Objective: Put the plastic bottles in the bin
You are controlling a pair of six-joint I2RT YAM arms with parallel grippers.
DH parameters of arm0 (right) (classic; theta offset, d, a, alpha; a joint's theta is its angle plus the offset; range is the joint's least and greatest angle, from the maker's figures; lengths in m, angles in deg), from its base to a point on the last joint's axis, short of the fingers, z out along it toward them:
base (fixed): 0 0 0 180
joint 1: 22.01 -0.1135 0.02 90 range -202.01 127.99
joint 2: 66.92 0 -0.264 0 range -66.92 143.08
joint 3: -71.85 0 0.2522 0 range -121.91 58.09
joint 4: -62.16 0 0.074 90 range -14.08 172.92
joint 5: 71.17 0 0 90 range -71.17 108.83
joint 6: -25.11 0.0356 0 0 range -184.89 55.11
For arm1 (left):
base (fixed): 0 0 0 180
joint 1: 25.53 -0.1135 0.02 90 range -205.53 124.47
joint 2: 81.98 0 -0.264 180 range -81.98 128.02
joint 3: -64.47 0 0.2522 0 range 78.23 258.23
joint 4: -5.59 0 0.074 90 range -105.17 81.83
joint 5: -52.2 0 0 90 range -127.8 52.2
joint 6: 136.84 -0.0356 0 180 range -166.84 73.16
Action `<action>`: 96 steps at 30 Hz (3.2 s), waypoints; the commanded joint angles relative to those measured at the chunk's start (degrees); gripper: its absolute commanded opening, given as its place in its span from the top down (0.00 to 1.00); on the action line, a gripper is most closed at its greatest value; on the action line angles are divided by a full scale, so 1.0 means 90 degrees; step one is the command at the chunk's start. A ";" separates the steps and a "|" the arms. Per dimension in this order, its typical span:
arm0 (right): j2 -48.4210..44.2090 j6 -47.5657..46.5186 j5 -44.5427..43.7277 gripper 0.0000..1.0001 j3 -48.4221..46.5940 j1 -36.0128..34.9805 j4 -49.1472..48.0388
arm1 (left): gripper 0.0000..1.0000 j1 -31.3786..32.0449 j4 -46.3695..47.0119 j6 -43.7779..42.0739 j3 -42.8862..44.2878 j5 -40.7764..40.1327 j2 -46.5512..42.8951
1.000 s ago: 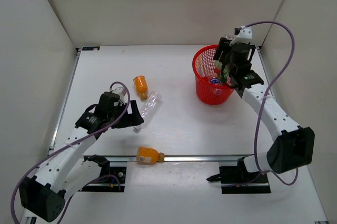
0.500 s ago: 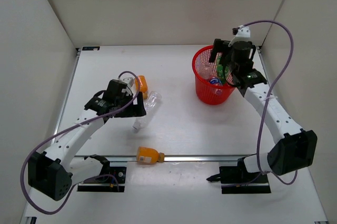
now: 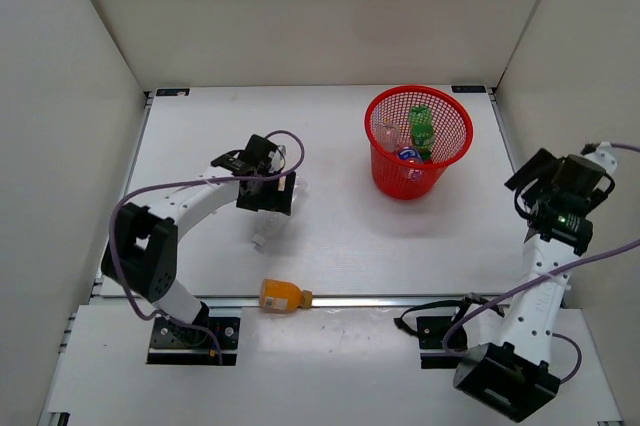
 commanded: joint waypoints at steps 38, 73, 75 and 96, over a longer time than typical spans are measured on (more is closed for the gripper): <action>-0.1222 0.0564 0.0859 0.01 0.2269 0.0039 -0.0277 | 0.32 0.1952 0.2879 0.1855 0.7062 -0.1023 0.3065; -0.1837 -0.0383 -0.0703 0.01 0.0455 -0.4917 0.0973 | 0.01 0.0413 -0.1204 0.1103 0.0978 -0.2372 -0.2368; -0.1478 -0.0626 -0.0391 0.01 0.0268 -0.5552 0.1050 | 0.01 -0.0026 -0.1722 0.1044 0.0548 -0.2199 -0.2799; 0.3865 -0.3684 0.2432 0.01 -0.0552 -1.1367 -0.2679 | 0.01 -0.0986 -0.2876 0.1015 0.0526 -0.2129 -0.4275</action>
